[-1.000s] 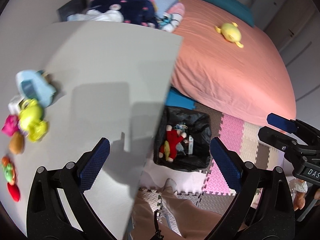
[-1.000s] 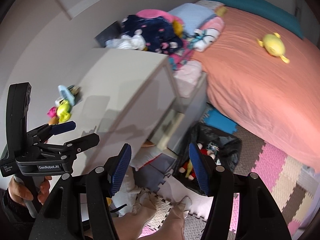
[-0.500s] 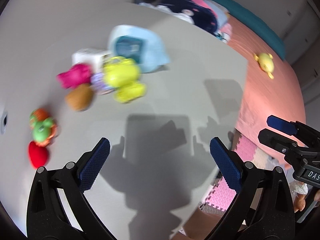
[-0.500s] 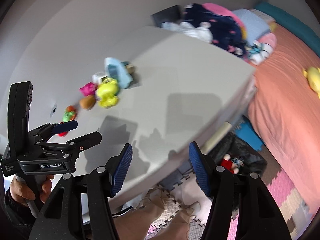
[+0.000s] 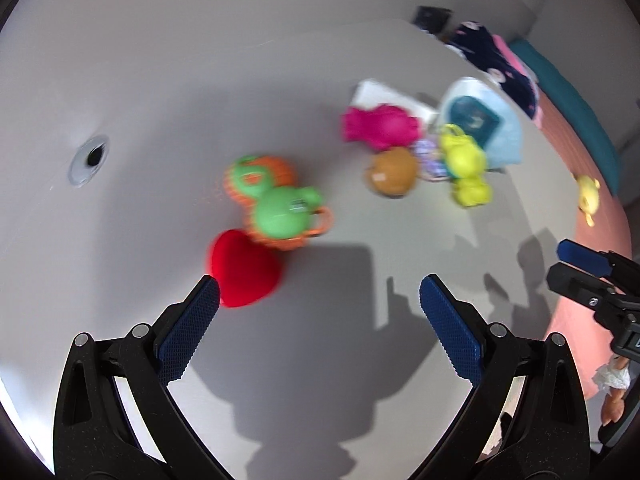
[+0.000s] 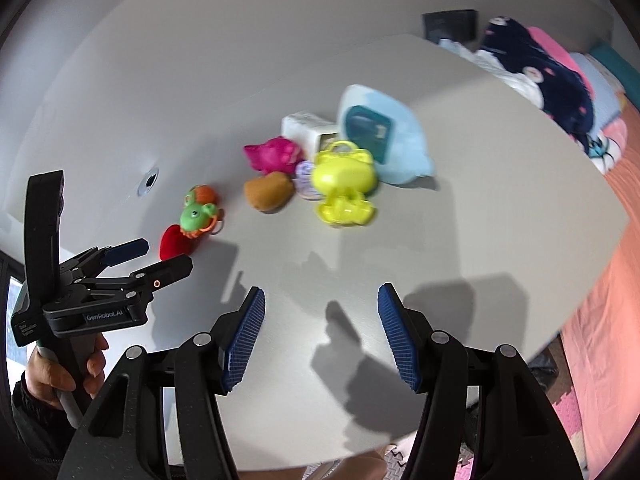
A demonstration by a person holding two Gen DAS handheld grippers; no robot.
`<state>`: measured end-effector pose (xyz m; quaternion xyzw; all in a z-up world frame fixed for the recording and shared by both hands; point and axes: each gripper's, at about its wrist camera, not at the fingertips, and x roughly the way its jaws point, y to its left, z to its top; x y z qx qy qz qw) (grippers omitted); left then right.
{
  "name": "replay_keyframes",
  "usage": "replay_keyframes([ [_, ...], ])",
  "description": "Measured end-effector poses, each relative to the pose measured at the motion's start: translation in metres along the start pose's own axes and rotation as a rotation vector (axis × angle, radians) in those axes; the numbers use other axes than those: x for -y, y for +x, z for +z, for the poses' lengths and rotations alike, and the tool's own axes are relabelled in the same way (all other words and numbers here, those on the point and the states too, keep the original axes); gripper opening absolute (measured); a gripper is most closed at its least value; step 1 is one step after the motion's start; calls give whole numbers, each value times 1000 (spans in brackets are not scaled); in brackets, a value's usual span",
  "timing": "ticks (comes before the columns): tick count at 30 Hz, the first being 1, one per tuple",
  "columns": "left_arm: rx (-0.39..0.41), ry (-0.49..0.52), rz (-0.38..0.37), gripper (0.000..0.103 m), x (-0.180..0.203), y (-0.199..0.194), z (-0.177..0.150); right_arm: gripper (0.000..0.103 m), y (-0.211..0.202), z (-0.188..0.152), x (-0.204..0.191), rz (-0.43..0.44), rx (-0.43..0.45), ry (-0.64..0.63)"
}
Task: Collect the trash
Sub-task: 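Move both tools back over the desk toward the remaining toys, then grasp the red heart with the left tool while the right tool grasps the brown cookie plush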
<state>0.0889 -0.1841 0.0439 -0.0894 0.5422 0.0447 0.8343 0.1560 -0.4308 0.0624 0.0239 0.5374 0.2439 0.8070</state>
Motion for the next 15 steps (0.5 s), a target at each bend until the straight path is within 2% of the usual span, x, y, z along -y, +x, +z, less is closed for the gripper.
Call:
replay_keyframes([
  [4, -9, -34, 10, 96, -23, 8, -2, 61, 17, 10, -14, 10, -19, -19],
  [9, -16, -40, 31, 80, -37, 22, -1, 61, 38, 21, -30, 21, -36, -34],
  [11, -28, -50, 24, 69, -44, 29, -1, 60, 46, 26, -36, 30, -40, -37],
  [15, 4, -27, 34, 61, -46, 28, -1, 60, 63, 36, -44, 44, -40, -23],
])
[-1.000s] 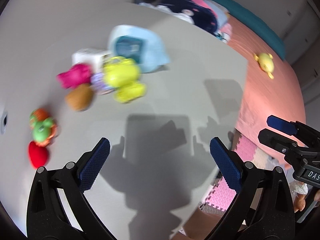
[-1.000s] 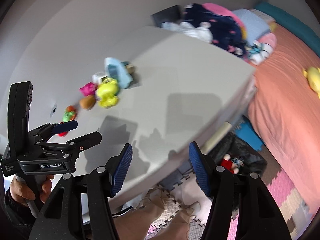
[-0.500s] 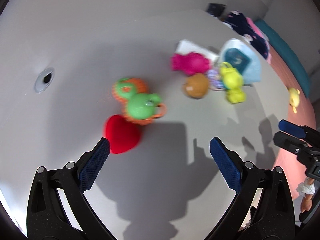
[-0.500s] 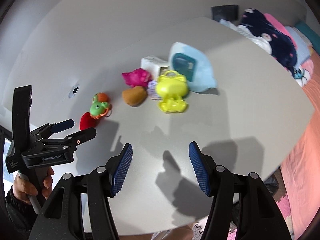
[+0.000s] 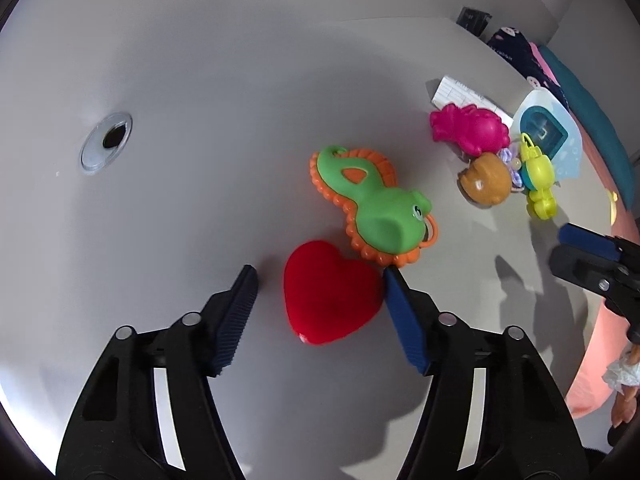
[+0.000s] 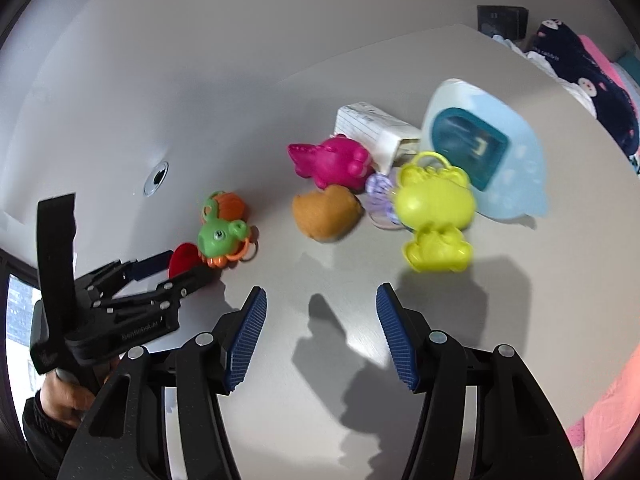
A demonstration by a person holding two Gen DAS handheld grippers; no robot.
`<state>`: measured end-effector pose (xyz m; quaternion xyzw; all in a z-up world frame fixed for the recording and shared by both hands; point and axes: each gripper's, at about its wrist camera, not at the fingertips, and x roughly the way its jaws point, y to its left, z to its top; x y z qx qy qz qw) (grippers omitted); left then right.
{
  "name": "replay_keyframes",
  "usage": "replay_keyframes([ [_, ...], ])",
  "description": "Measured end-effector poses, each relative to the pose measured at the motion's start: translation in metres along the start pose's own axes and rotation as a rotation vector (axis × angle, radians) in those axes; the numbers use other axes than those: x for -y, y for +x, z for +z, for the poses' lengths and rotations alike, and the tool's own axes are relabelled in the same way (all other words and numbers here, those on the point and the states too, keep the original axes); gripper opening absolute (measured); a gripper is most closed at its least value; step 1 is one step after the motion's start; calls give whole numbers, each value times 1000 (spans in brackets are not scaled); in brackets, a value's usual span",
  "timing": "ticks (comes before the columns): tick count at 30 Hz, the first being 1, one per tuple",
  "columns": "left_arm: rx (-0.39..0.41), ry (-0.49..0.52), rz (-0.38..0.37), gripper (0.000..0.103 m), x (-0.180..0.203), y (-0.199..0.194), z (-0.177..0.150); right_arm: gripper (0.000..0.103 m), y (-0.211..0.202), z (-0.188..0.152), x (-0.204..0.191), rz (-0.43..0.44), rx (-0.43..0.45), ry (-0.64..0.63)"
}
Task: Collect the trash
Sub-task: 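Grasp the red heart with the left tool while the right tool grasps the brown cookie plush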
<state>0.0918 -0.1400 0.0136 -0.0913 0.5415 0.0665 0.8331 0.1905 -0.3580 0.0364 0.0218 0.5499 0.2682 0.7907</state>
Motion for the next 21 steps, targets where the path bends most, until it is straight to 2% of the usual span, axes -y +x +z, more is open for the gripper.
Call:
replay_keyframes([
  [3, 17, 20, 8, 56, -2, 1, 3, 60, 15, 12, -2, -14, 13, 22],
  [5, 30, 40, 22, 49, -1, 2, 3, 60, 22, 17, -3, -24, 24, 36],
  [14, 36, 49, 17, 49, -4, 2, 2, 60, 49, 32, -13, -96, 61, 48],
  [16, 35, 48, 18, 49, -4, 1, 2, 47, 52, 35, -15, -106, 69, 44],
  [21, 30, 40, 20, 49, -4, -1, 1, 47, 46, 34, -18, -78, 81, 33],
])
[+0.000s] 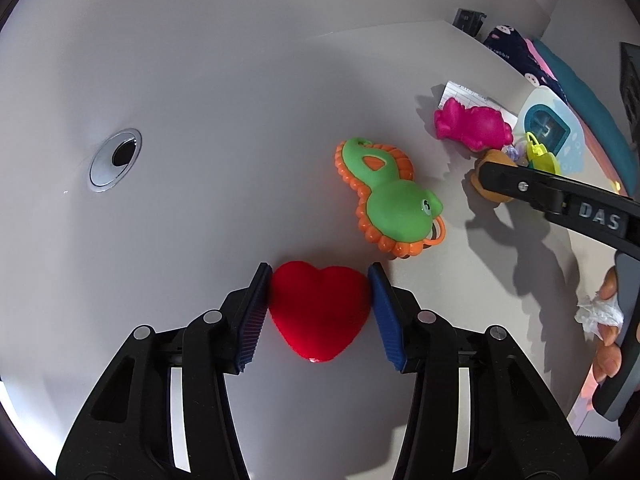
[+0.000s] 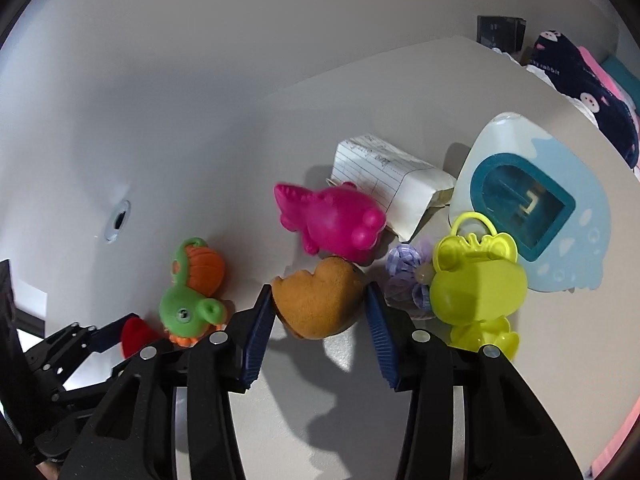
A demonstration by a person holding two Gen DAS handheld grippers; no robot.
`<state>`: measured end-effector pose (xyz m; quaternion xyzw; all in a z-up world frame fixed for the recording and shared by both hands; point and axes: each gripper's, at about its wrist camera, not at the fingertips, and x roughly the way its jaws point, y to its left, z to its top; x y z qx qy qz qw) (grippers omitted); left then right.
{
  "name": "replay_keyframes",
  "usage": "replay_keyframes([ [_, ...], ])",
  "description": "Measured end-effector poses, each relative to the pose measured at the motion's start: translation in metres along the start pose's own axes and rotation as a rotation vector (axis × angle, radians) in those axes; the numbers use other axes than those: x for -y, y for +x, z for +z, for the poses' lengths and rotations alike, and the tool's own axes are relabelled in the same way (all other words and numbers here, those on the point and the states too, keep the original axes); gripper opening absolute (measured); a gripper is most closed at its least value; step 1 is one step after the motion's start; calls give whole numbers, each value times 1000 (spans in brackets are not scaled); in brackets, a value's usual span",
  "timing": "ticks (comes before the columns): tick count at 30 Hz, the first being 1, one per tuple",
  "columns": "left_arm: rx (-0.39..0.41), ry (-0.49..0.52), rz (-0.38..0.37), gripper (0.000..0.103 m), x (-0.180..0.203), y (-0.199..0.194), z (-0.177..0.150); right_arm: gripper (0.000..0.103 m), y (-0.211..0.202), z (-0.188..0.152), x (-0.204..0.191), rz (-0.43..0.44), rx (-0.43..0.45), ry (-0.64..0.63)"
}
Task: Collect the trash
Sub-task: 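Grasp the red heart with the left tool while the right tool grasps the brown cookie plush, then carry heart and cookie to the trash bag and open both tools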
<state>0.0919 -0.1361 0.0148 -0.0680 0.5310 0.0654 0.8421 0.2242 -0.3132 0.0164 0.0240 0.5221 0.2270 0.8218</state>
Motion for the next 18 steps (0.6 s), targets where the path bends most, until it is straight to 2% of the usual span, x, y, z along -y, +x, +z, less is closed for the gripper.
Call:
replay_keyframes([
  [9, 46, 24, -20, 49, 20, -27, 7, 48, -43, -8, 21, 48, 41, 33],
  [18, 68, 116, -90, 49, 76, -45, 14, 48, -100, -32, 66, 47, 100, 77],
])
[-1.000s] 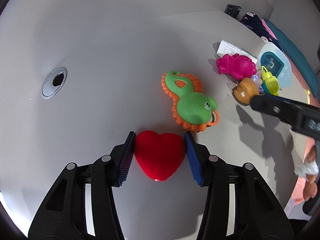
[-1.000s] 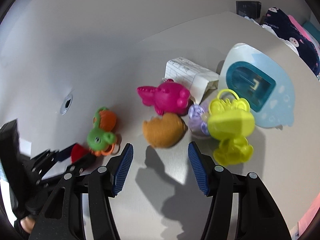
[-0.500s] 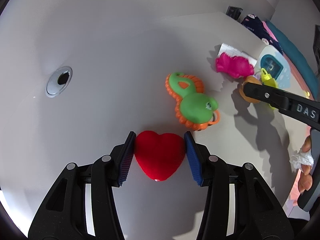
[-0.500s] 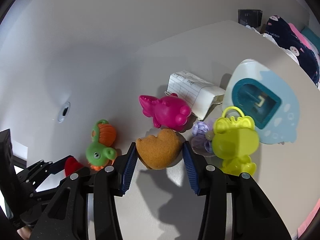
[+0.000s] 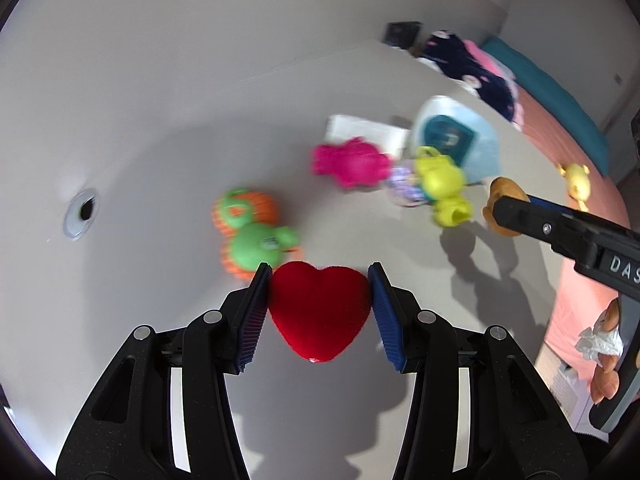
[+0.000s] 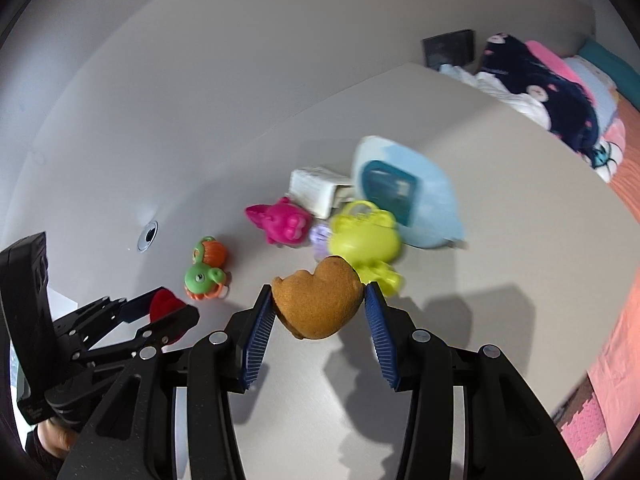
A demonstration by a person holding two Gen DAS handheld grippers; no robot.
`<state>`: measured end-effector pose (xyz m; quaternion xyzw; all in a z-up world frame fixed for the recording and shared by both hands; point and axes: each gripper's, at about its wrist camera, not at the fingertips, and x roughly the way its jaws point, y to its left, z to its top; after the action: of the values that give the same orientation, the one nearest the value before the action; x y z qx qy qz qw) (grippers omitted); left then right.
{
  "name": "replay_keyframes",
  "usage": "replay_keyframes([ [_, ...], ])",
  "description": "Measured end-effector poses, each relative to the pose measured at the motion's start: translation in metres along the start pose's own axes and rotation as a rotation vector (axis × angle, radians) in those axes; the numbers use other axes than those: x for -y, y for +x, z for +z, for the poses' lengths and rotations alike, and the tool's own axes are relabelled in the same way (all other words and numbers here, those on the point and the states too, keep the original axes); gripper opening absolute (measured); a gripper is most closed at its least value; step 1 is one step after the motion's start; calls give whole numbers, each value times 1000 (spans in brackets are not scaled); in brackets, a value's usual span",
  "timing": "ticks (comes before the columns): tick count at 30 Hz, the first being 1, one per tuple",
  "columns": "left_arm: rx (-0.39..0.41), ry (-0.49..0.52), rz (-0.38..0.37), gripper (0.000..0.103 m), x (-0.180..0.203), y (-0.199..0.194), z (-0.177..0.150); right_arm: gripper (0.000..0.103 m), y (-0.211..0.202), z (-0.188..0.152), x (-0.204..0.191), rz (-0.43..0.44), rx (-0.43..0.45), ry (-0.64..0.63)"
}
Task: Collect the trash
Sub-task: 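Carry heart and cookie to the trash bag and open both tools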
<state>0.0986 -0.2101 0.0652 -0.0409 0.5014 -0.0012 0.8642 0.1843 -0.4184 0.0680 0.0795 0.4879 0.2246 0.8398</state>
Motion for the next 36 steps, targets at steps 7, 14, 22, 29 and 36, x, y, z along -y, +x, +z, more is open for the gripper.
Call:
replay_keyframes([
  [7, -2, 132, -73, 49, 76, 5, 14, 48, -52, -21, 53, -50, 72, 66],
  [14, -17, 296, -180, 49, 168, 13, 11, 48, -107, -54, 116, -136, 140, 187],
  [22, -55, 460, -302, 49, 260, 19, -4, 48, -165, -107, 181, -242, 206, 347],
  [29, -97, 602, -388, 49, 333, 25, -24, 48, -211, -161, 230, -334, 257, 495],
  [36, -140, 690, -436, 49, 381, 33, -37, 48, -233, -200, 264, -387, 268, 605],
])
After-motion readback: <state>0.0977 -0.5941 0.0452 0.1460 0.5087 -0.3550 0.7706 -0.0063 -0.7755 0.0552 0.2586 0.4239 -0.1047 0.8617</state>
